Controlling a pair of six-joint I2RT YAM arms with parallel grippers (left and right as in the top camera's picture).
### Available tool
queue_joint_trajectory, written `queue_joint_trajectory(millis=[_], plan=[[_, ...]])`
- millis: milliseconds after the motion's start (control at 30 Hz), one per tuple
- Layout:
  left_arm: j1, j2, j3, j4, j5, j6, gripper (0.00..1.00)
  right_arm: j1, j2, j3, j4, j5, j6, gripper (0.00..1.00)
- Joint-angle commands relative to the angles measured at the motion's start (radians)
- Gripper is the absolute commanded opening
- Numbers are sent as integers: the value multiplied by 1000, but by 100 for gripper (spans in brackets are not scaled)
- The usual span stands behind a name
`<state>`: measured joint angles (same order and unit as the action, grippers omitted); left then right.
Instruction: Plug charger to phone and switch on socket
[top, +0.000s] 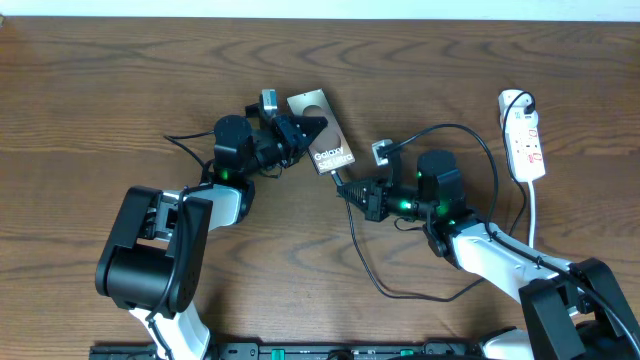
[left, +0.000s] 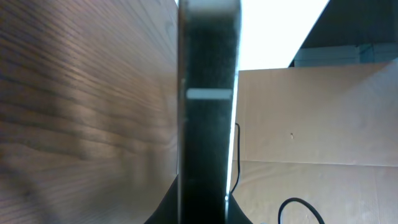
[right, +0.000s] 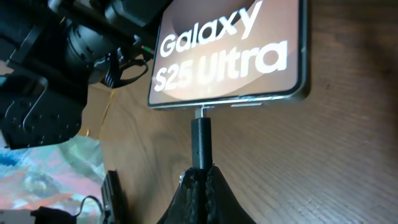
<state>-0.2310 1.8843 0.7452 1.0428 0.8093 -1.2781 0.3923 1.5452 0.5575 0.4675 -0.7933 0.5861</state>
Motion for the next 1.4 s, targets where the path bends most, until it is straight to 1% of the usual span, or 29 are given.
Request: queue_joint_trajectory(millis=[0,200,433,733,900,1367], plan=[[11,-14,14,10,5,28,7,6,3,21,-22,-37,5,1],[19,-14,14,9,6,40,7,6,2,21,-11,-37,5,1],[19,-14,14,10,6,54,7,-47,2,21,-4,-56,49,1],[18,-14,14,10,5,54,7,-47,5,21,16,-67,100,1],[18,-14,14,44,-14,27,7,-47,6,21,16,-74,102,1],[8,-14,14,44,-17,16,7,-47,28,21,45,-76,116,1]])
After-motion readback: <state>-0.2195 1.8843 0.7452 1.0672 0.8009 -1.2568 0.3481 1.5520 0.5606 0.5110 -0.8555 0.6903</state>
